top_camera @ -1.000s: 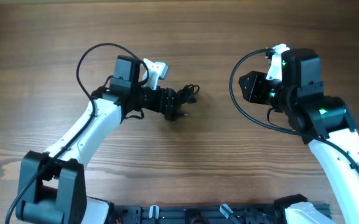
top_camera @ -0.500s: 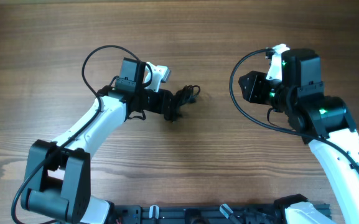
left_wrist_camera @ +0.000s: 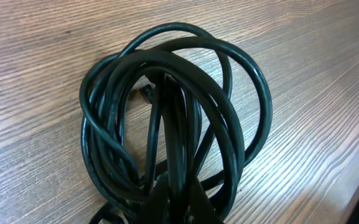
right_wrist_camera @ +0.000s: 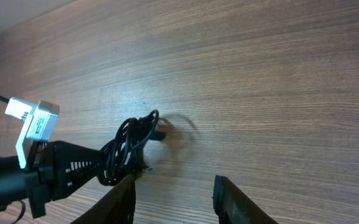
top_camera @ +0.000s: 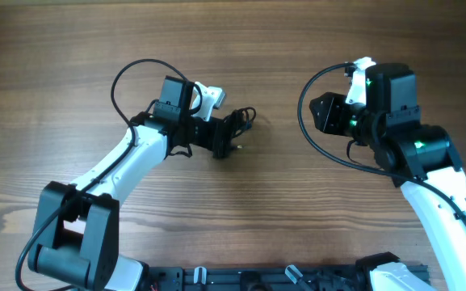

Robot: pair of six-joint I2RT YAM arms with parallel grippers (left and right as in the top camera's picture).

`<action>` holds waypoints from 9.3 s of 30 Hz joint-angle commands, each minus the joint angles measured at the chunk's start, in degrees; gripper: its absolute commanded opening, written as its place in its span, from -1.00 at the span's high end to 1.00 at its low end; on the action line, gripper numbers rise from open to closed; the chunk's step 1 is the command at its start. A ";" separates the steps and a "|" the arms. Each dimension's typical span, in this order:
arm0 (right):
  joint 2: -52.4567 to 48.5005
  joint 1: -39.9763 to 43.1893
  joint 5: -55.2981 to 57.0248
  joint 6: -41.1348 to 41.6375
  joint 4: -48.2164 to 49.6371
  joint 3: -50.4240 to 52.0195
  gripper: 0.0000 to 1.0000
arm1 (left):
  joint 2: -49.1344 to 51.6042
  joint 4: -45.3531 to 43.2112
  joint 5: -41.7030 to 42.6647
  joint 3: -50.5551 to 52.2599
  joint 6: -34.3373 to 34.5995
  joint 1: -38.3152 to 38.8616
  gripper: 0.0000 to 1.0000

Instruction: Untangle cables

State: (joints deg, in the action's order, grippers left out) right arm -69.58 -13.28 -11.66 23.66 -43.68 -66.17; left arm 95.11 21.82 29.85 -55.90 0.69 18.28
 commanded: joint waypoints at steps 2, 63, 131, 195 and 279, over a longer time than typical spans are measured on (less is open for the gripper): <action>-0.50 -0.13 -3.52 -1.16 0.48 -1.09 0.16 | 1.31 -1.46 -0.76 -0.37 0.39 0.20 0.92; -26.64 -13.07 8.28 15.56 12.44 -1.09 0.91 | -13.22 -4.42 6.58 -3.74 28.06 -6.01 0.92; -23.61 -19.47 -20.37 -14.47 18.12 -11.08 -0.35 | -23.12 -7.48 6.29 -3.74 79.12 -9.51 0.92; -23.80 -14.82 -13.11 3.34 12.50 -11.08 0.91 | -11.23 11.10 5.11 -3.67 56.89 1.01 0.07; -23.82 2.93 -4.48 -5.46 -6.93 -11.06 0.91 | -20.39 14.64 6.40 -3.69 13.62 -17.46 0.03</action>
State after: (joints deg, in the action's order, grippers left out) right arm -92.75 -10.35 -16.45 19.55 -51.24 -77.08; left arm 72.27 36.49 37.36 -58.50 18.31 -2.48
